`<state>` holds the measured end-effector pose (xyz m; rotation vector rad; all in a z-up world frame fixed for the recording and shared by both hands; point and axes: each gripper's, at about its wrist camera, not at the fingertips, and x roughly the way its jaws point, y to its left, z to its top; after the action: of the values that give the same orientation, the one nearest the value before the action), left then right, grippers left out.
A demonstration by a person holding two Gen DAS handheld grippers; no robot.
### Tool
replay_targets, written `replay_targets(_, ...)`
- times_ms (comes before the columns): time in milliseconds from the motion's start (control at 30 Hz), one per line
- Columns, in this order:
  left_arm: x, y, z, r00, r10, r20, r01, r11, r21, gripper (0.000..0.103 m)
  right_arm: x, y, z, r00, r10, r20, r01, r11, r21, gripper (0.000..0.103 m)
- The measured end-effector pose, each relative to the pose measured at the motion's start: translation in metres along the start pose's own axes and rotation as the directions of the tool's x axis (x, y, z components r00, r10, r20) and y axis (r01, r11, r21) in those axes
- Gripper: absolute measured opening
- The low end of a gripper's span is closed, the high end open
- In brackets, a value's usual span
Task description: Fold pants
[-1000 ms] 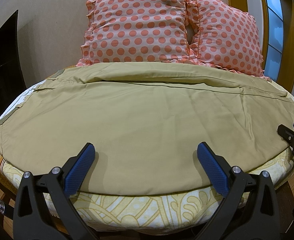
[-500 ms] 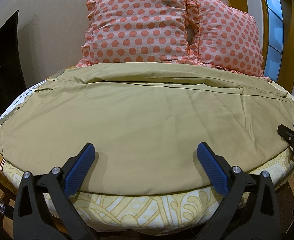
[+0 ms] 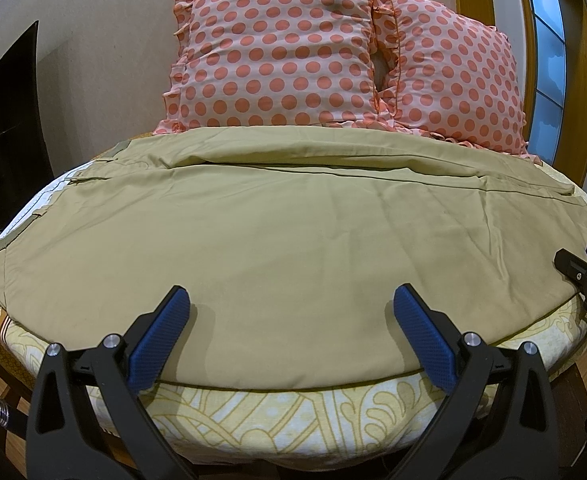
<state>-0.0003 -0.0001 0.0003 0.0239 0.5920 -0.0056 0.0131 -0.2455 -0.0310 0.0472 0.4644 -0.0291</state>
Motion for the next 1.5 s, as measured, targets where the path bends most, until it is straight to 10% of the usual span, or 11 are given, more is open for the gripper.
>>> replay_targets(633,0.001,0.001,0.002,1.000,-0.011,-0.010,0.011,1.000,0.008,0.101,0.006,-0.007,0.008,0.997,0.053,-0.063,-0.053,0.999,0.002,0.102)
replay_targets(933,0.008,0.033,0.042,0.998,0.031,-0.046,-0.034,0.997,-0.063,0.101,0.077,-0.110,0.146,0.994,-0.019,-0.111,0.049,0.959,0.278,0.102)
replay_targets(1167,0.030,0.052,0.061,0.994,0.078,-0.078,-0.085,0.991,-0.098,0.101,0.234,-0.182,0.217,0.912,-0.220,-0.347,0.357,0.842,0.404,0.072)
replay_targets(1400,0.043,0.059,0.058,0.990,0.017,-0.140,-0.035,0.991,-0.127,0.101,0.299,-0.205,0.219,0.815,-0.365,-0.450,0.531,0.781,0.329,0.072)
replay_targets(1500,0.045,0.060,0.057,0.989,0.003,-0.150,-0.023,0.992,-0.127,0.101,0.298,-0.206,0.214,0.852,-0.348,-0.392,0.473,0.833,0.288,0.061)
